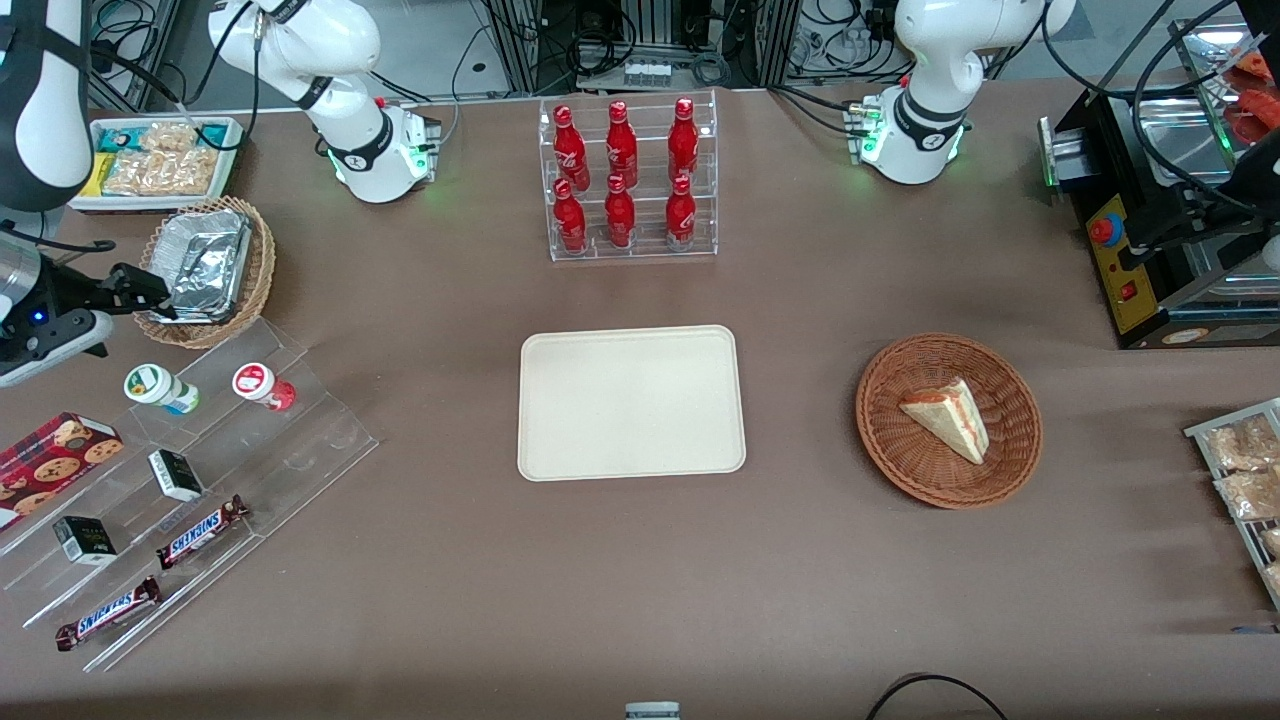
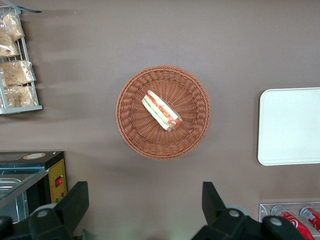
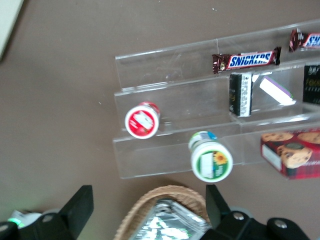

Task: Place green gum on tray
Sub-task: 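Move the right gripper over the acrylic stand toward the green gum tub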

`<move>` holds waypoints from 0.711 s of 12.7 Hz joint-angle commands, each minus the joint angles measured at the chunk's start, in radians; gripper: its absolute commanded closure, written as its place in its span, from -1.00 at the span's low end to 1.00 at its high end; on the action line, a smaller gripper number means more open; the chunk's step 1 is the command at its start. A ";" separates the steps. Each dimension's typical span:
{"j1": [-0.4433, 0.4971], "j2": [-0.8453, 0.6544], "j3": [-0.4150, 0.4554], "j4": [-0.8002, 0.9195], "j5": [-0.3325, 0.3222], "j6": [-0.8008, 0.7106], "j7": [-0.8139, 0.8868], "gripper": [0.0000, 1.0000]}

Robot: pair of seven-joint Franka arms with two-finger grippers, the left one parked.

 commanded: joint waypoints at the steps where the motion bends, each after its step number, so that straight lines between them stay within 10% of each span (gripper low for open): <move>1: -0.029 -0.007 0.003 -0.051 -0.023 0.096 -0.167 -1.00; 9: -0.107 0.086 0.005 -0.071 -0.009 0.242 -0.376 -1.00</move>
